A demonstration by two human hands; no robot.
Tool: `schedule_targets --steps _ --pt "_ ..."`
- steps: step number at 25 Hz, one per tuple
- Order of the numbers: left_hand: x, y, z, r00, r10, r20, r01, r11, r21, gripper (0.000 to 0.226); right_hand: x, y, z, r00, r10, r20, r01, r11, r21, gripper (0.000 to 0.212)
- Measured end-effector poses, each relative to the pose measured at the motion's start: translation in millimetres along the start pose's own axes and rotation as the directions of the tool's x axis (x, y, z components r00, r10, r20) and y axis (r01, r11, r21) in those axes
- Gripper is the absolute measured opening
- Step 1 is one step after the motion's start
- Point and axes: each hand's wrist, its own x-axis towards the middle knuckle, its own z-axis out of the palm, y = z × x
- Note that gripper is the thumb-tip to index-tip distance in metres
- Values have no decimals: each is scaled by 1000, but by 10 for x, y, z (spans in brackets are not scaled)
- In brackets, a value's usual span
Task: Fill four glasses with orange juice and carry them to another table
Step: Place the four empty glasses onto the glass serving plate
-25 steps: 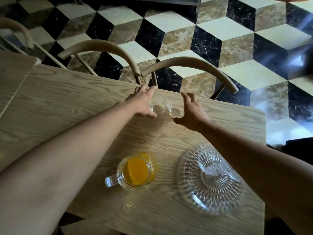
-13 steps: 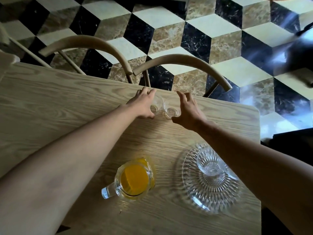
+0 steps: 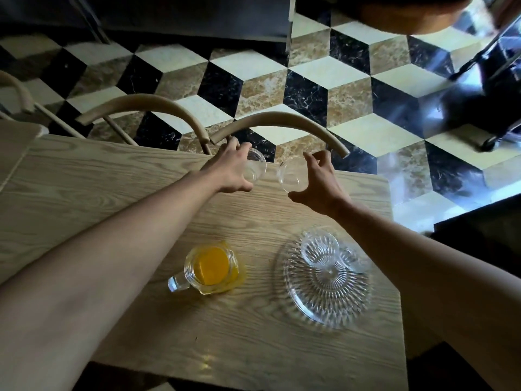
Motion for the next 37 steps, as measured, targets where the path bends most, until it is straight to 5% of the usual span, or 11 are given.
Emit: schedule_targets --steps 5,15,24,37 --pt "-484 678 -245 992 47 -121 -48 999 0 99 -627 183 -567 997 -7 -83 10 999 35 108" --pt "-1604 1742 364 993 96 -74 -96 995 6 103 -2140 804 -894 996 29 -81 -26 999 44 109" --pt "-2194 1703 1339 1000 26 4 -27 996 90 95 -2827 1090 -411 996 77 34 -75 996 -58 110" --pt "-1991 1529 2110 988 -152 -7 152 987 -43 109 -2752 1168 198 963 261 66 -257 964 -66 106"
